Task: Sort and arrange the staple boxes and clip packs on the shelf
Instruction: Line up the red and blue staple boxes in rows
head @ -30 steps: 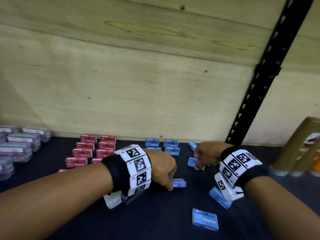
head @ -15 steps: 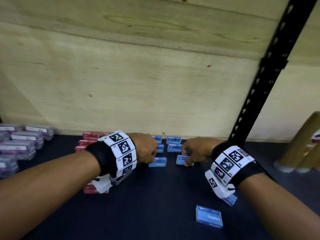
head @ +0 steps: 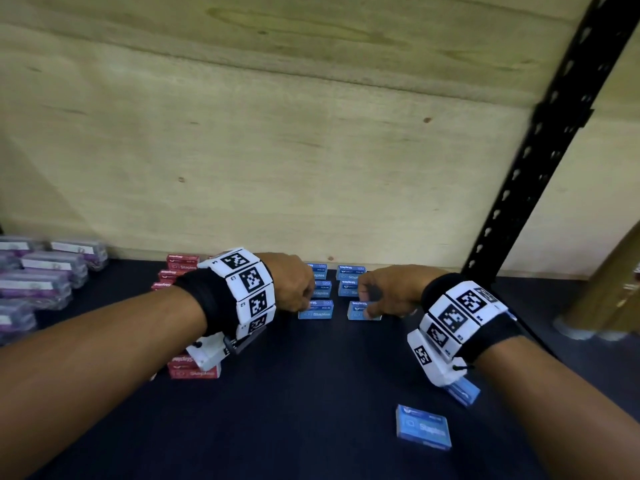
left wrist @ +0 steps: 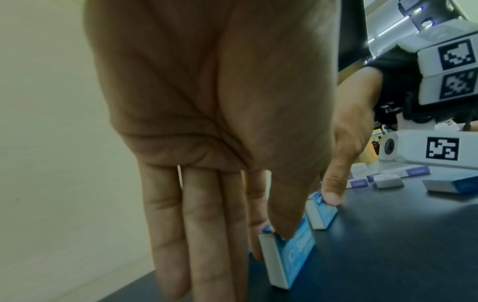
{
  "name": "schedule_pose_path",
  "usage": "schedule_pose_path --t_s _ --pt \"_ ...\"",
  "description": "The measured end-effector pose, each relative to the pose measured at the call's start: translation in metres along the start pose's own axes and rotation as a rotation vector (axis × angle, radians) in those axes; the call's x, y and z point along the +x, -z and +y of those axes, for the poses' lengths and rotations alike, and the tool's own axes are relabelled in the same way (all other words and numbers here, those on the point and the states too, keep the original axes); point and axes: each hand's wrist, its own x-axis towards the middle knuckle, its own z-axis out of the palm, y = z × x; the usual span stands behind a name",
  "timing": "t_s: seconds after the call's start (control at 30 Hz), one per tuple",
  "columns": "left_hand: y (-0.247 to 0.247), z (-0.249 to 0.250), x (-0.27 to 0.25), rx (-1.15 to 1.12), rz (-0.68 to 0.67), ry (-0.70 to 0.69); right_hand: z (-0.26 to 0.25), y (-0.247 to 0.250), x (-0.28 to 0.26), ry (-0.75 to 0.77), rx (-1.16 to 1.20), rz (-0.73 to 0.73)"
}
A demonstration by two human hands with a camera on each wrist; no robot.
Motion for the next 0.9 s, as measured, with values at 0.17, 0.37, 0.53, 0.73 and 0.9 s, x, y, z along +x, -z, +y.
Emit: schedule_pose_path --t_s 0.17,0.37,0.53,0.73,0.9 --pt "0.003 0.003 -0.001 -0.019 -0.068 0.017 -0.005 0.002 0.001 -0.008 -0.032 -0.013" --pt "0.001 0.005 0.000 -0.016 -0.062 0.012 -0.006 0.002 0.003 -0.018 -0.027 -0.016" --pt "0.000 0.002 0.003 0.003 -0.042 -0.008 -0.003 0.002 0.005 -0.017 0.003 -0.008" --pt "-0.002 0.000 0.007 -0.012 -0.042 -0.002 0.000 0.000 0.007 -0.022 0.014 -0.002" --pt "0.001 0.003 0.002 0.011 -0.017 0.072 0.008 -0.002 0.006 -0.053 0.101 -0.002"
